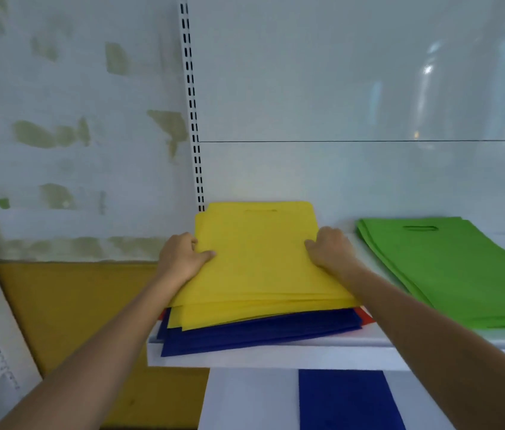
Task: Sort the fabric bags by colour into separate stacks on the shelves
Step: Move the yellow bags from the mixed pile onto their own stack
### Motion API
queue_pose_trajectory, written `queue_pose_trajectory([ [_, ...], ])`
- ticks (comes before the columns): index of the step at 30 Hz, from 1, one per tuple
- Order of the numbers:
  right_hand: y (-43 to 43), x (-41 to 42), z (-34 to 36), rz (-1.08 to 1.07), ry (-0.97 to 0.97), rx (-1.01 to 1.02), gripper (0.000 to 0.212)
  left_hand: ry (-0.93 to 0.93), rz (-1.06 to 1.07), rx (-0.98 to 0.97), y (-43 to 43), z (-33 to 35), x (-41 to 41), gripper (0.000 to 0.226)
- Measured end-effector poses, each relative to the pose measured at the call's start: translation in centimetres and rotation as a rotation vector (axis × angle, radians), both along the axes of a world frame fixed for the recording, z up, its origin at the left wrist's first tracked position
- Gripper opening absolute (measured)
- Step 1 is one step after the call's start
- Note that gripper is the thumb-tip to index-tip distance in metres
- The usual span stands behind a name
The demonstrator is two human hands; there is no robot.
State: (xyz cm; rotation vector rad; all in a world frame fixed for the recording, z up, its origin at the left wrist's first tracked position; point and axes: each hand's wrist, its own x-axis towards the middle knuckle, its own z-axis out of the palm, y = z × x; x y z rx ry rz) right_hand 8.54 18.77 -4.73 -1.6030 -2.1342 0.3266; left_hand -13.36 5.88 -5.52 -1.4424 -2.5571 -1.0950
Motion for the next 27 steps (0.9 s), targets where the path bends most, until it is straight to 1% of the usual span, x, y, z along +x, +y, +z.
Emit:
queue_pose_trajectory([
  [3, 0.0, 0.0, -1.2, -0.068, 0.061, 0.011, 0.043, -0.067, -0.004, 0.13, -0.1, -0.8, 0.1, 0.046],
  [5, 0.0, 0.0, -1.3, -0.099, 0.117, 0.071, 0.035, -0.083, 0.006, 0.193, -0.2, -1.0, 0.3, 0.038],
  [6, -0.1, 0.1, -1.4, -0.107, 0.147, 0.113, 0.03, -0.058, 0.009, 0.213, -0.3, -1.1, 0.3, 0.033],
  [8, -0.1, 0.2, -1.6, -0.102, 0.205, 0.217, 0.022, 0.039, 0.016, 0.264, -0.3, -1.3, 0.4, 0.022],
  [11, -0.2, 0.4, -1.7, -0.097, 0.274, 0.3, 0.02, 0.167, 0.017, 0.321, -0.6, -1.3, 0.7, 0.014],
  [13, -0.2, 0.4, -1.7, -0.106, 0.256, 0.345, 0.018, 0.246, 0.001, 0.314, -0.8, -1.3, 0.6, 0.01],
  [16, -0.3, 0.2, -1.8, -0.091, 0.215, 0.424, 0.011, 0.439, -0.024, 0.262, -0.9, -1.2, 0.6, 0.004],
  [18, -0.3, 0.1, -1.6, -0.061, 0.251, 0.434, 0.011, 0.554, -0.065, 0.214, -1.1, -0.6, 1.0, 0.009],
  [19, -0.4, 0.2, -1.4, -0.044, 0.277, 0.428, 0.015, 0.576, -0.086, 0.192, -1.1, -0.2, 1.1, 0.014],
  [20, -0.5, 0.3, -1.1, -0.023, 0.303, 0.427, 0.022, 0.576, -0.1, 0.189, -1.1, 0.2, 1.1, 0.018],
  [23, -0.7, 2.0, 0.5, 0.024, 0.37, 0.462, 0.046, 0.445, -0.184, 0.226, -1.2, 1.8, 1.6, 0.019],
  [24, -0.7, 3.1, 1.2, 0.026, 0.382, 0.484, 0.048, 0.413, -0.217, 0.249, -1.2, 2.5, 2.1, 0.021],
  [27, -0.5, 7.7, 3.4, -0.008, 0.386, 0.533, 0.04, 0.409, -0.346, 0.247, -0.7, 4.2, 5.3, 0.026],
])
